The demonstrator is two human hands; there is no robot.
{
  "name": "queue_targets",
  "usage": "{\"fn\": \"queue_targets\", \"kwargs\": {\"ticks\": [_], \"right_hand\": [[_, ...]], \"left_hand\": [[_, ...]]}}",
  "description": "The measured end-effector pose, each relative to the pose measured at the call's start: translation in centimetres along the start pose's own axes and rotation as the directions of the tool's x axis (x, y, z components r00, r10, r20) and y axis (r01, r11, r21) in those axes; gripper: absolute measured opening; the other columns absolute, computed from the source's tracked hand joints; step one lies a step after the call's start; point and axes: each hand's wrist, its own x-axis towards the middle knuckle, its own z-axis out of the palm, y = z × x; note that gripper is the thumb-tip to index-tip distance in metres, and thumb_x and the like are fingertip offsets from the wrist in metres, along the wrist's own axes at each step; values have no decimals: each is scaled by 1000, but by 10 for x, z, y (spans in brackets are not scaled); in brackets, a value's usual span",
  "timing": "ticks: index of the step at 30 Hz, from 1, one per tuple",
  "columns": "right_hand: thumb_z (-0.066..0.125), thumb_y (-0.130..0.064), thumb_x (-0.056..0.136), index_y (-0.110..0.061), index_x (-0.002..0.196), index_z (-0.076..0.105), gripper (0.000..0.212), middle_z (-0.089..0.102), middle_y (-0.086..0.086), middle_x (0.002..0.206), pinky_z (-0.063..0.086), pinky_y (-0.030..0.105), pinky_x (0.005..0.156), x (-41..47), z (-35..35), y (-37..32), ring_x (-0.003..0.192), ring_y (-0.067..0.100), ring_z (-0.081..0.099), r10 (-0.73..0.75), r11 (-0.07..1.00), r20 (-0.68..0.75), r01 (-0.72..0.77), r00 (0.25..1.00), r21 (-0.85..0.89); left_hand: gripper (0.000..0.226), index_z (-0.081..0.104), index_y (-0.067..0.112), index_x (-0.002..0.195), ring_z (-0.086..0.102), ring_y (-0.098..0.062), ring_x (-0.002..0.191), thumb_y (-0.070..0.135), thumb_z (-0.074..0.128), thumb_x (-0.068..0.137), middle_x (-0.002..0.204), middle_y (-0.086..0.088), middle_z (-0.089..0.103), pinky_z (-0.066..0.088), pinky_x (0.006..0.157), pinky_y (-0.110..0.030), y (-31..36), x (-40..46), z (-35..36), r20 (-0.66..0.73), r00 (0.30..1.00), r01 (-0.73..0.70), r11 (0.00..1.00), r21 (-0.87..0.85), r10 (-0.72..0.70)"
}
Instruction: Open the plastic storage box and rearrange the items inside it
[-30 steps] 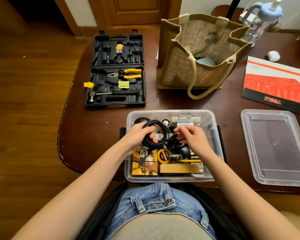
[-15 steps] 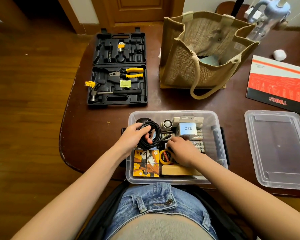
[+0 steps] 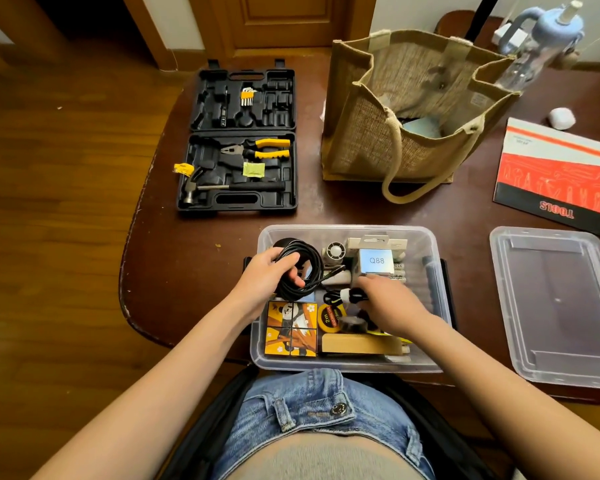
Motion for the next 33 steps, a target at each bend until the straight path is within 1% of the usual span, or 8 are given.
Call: {"fn": "queue_targets", "kwargs": {"ticks": [5, 8, 11, 14, 18, 23, 29, 33], "right_hand": [[53, -20, 89, -18, 95, 59, 8, 64, 2, 97, 48, 33, 69, -41, -30, 28, 86, 24, 59, 126, 992, 30, -125, 992, -26], [49, -27, 92, -11, 72, 49, 26, 54, 5, 77, 43, 31, 64, -50, -36, 26, 70, 24, 50, 169, 968, 252, -112, 953, -226], [49, -32, 93, -11, 60, 43, 40, 43, 2, 62, 38, 29, 57, -43, -34, 10, 60, 20, 43, 155, 970, 223, -106, 962, -217], [49, -32, 94, -10, 89, 68, 29, 65, 5, 86, 50, 32, 70, -20, -21, -5, 80, 22, 60, 65, 997, 160, -69, 985, 18], [56, -26, 92, -16, 128, 56, 37, 59, 5, 127, 48, 34, 94, 13, 11, -13, 113, 20, 57, 27, 980, 219, -69, 975, 189], [56, -29, 91, -21, 135, 48, 46, 46, 6, 135, 44, 36, 99, 39, 36, -10, 120, 24, 49, 11, 995, 290, -39, 957, 92], [59, -39, 89, -15, 131, 51, 49, 53, 9, 125, 43, 33, 91, 36, 39, -4, 113, 25, 52, 8, 999, 305, -19, 952, 32], [55, -36, 92, -15, 129, 53, 43, 58, 8, 126, 44, 33, 93, 16, 37, 5, 115, 25, 55, -49, 993, 298, 15, 953, 114]], "left_hand": [[17, 54, 7, 84, 60, -17, 65, 17, 50, 97, 61, 2, 53, 48, 84, -48, -2, 3, 4, -3, 1000, -15, 999, -41, 15], [15, 56, 6, 87, 62, -14, 66, 16, 51, 96, 62, 2, 56, 49, 84, -41, -3, 3, 9, -7, 998, -55, 998, 11, 55], [16, 62, 4, 100, 64, -12, 75, 17, 54, 95, 74, -5, 63, 51, 80, -29, -3, 1, 13, -11, 994, -109, 987, 115, 111], [16, 64, 9, 103, 64, -15, 85, 19, 58, 93, 86, -6, 66, 51, 82, -27, -2, 1, 15, -3, 988, -150, 969, 197, 153], [18, 63, 12, 109, 64, -17, 97, 18, 59, 92, 99, -2, 67, 52, 87, -29, -1, 2, 18, 31, 981, -195, 941, 276, 194], [22, 59, 19, 115, 63, -17, 99, 18, 58, 93, 104, -2, 63, 52, 90, -32, -3, 8, 23, 75, 977, -215, 917, 336, 202], [21, 56, 27, 113, 57, 13, 90, 17, 56, 94, 97, 18, 61, 41, 78, -1, -4, 19, 34, 137, 972, -233, 889, 394, 194], [34, 55, 17, 128, 57, -9, 104, 19, 57, 93, 114, 3, 63, 44, 91, -21, -6, 27, 40, 197, 968, -242, 789, 565, 156]]}}
